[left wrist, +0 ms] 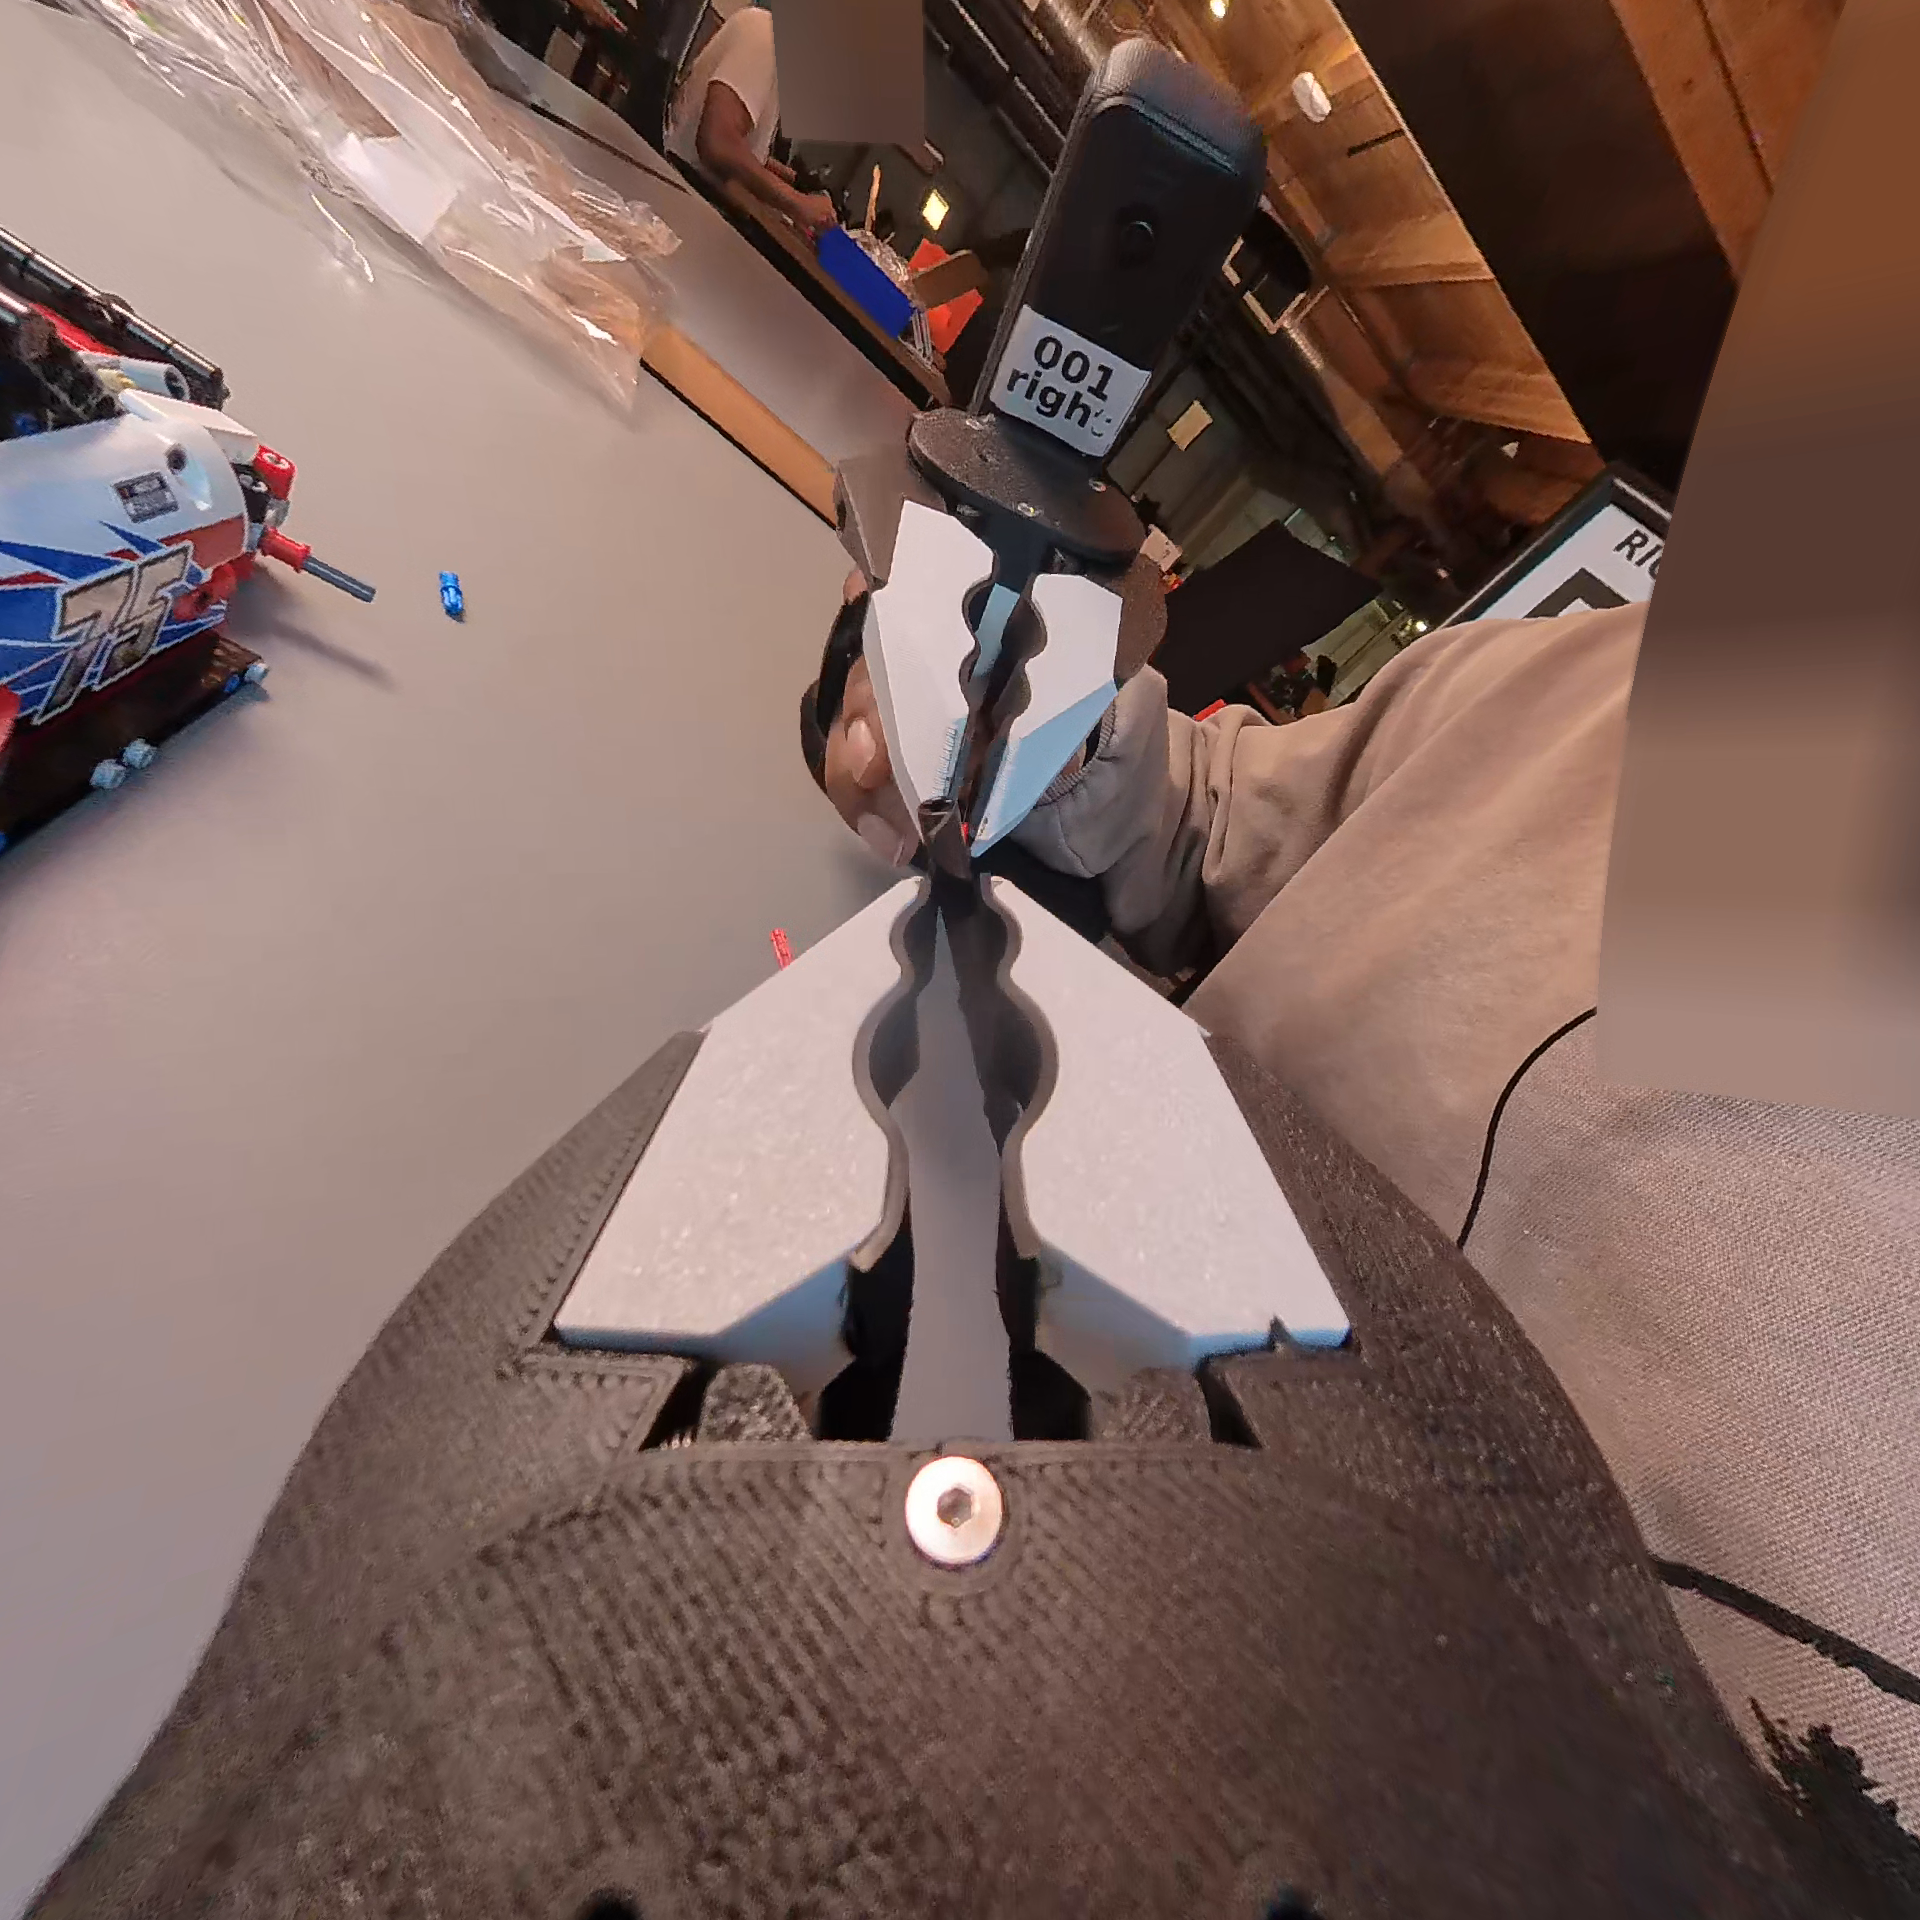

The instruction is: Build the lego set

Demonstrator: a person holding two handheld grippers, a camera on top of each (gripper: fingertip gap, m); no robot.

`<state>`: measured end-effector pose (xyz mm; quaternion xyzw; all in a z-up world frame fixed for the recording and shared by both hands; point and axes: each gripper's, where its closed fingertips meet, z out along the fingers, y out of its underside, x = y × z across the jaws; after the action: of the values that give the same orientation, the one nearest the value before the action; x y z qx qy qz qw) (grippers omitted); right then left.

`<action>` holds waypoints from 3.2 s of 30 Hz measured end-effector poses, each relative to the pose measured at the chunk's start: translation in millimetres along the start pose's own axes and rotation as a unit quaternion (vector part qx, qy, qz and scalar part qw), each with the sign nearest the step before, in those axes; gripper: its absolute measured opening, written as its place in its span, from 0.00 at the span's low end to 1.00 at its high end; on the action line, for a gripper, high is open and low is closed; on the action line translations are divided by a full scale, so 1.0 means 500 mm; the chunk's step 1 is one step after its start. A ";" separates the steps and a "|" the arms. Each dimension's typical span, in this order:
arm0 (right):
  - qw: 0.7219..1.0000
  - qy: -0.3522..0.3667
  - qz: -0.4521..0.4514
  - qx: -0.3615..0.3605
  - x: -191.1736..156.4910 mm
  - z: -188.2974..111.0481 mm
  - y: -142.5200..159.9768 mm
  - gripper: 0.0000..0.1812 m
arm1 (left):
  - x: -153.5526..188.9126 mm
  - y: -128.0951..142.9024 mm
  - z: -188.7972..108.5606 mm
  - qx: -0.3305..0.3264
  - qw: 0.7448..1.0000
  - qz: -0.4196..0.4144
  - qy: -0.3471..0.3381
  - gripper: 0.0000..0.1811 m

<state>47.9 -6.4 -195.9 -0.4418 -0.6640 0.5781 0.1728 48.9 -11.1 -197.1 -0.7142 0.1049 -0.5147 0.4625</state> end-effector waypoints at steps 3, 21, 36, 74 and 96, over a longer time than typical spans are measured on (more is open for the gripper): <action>1.000 0.007 -0.010 -0.012 -0.001 0.003 0.006 0.01 | -0.003 0.008 0.001 -0.015 1.000 -0.008 -0.001 0.02; 0.995 0.015 -0.030 -0.094 -0.006 0.013 0.047 0.00 | -0.018 0.050 0.007 -0.207 0.950 0.181 -0.147 0.02; 0.995 0.026 -0.034 -0.091 -0.014 0.009 0.034 0.00 | -0.012 0.045 0.013 -0.221 0.933 0.226 -0.169 0.01; 0.986 0.026 -0.149 0.076 -0.021 -0.025 -0.031 0.01 | -0.001 0.003 -0.002 -0.090 0.934 0.304 -0.162 0.10; 0.967 0.031 -0.229 0.106 -0.044 -0.015 -0.033 0.04 | 0.024 0.001 -0.006 -0.073 0.899 0.403 -0.158 0.01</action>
<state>59.0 -18.2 -172.7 -0.2753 -0.6764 0.5761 0.3671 52.0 -20.7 -189.9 -0.7146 0.3460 -0.1557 0.5876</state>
